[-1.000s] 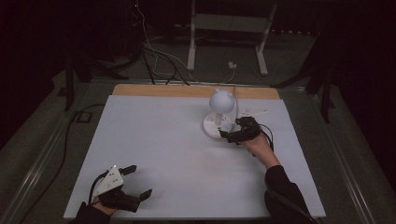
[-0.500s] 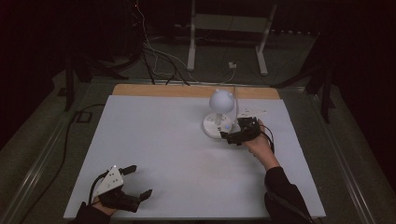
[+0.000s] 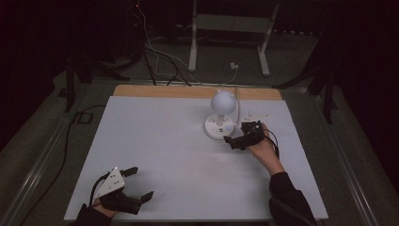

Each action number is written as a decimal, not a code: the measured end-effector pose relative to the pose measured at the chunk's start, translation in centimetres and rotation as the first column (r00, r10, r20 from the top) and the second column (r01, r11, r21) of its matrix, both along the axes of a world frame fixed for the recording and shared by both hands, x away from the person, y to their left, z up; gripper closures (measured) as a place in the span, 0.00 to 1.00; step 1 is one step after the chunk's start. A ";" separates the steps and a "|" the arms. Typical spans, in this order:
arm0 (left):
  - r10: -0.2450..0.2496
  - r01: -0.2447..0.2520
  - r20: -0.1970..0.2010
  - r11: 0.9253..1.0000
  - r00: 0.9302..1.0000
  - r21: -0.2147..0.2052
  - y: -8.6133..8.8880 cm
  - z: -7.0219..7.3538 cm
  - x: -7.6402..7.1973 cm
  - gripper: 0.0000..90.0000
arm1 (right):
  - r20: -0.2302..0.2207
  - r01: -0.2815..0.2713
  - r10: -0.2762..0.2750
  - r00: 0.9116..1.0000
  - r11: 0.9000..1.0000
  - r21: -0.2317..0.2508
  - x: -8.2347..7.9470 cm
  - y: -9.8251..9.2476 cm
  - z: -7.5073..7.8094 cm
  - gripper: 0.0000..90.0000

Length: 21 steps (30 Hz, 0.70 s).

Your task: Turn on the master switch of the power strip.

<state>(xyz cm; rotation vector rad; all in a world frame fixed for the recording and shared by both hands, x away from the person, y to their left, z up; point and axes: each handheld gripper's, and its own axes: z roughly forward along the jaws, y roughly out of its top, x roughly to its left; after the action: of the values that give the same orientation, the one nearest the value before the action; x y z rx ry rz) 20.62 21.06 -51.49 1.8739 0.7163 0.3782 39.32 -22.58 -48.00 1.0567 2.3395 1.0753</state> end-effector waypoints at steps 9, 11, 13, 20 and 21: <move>-0.002 0.002 0.000 1.000 1.000 0.002 0.0 0.0 0.0 0.00 | -0.029 0.029 -0.028 0.999 0.999 0.032 -1.1 -1.3 -0.7 0.00; 0.000 0.000 0.000 1.000 1.000 -0.001 0.0 0.0 0.0 0.00 | -0.036 0.029 -0.027 0.999 0.999 0.043 -1.5 -1.6 -0.9 0.00; -0.002 0.002 0.000 1.000 1.000 0.004 -0.1 0.0 0.0 0.00 | -0.039 0.031 -0.029 0.999 0.998 0.048 -1.9 -1.8 -1.3 0.00; -0.003 0.003 0.001 1.000 1.000 0.004 -0.1 0.0 0.0 0.00 | -0.052 0.022 -0.019 0.998 0.998 0.060 -3.4 -2.6 -2.3 0.00; -0.002 0.002 0.001 1.000 1.000 0.000 -0.1 0.0 0.0 0.00 | -0.050 0.024 -0.021 0.999 0.998 0.057 -3.6 -2.7 -2.4 0.00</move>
<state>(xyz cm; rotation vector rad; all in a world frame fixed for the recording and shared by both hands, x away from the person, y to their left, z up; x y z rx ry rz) 20.62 21.00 -51.47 1.8742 0.7139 0.3781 35.69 -25.32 -50.39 1.1400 2.3423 1.1272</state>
